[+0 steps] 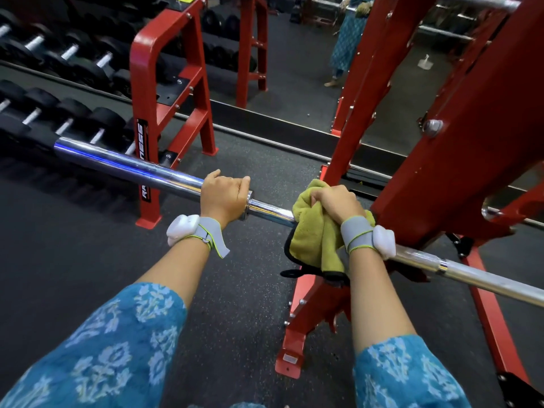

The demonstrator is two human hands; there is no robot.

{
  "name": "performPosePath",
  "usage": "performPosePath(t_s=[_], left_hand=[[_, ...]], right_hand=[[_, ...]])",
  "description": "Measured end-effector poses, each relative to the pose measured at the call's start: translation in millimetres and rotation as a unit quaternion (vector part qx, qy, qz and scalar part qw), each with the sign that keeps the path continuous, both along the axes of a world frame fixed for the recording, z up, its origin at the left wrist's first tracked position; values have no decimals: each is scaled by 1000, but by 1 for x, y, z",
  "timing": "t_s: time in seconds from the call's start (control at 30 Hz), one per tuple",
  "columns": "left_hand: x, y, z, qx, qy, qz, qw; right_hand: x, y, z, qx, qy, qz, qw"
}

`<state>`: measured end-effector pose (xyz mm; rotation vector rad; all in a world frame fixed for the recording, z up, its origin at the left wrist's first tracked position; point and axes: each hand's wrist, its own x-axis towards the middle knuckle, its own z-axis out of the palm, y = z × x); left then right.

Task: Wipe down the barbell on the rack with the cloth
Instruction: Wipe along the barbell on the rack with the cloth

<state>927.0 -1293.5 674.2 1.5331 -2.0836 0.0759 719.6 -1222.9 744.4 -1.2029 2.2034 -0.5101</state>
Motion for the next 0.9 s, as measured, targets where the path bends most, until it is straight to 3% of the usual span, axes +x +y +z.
performPosePath(t_s=[0.13,0.23,0.33,0.43,0.57,0.77,0.9], left_hand=[[0,1,2,9,0,6,1000],[-2,2,3,14,-2,4,1000],[-2,3,3,2,3,2,1000],[1,3,4,-14,4,-19,1000],[-1,4,5,7,-3,-6,1000],[-2,1,3,41,-11,3,999],[-3,4,5,29,-10,7,1000]], right_hand=[[18,25,-4,-84,126,20,988],[43,32,-13,-126,249,70,958],[76,27,-20,-173,300,133,929],[94,19,-28,-184,310,177,916],[81,23,-35,-248,291,148,912],[28,38,-22,-172,241,90,951],[19,46,-24,-165,258,70,949]])
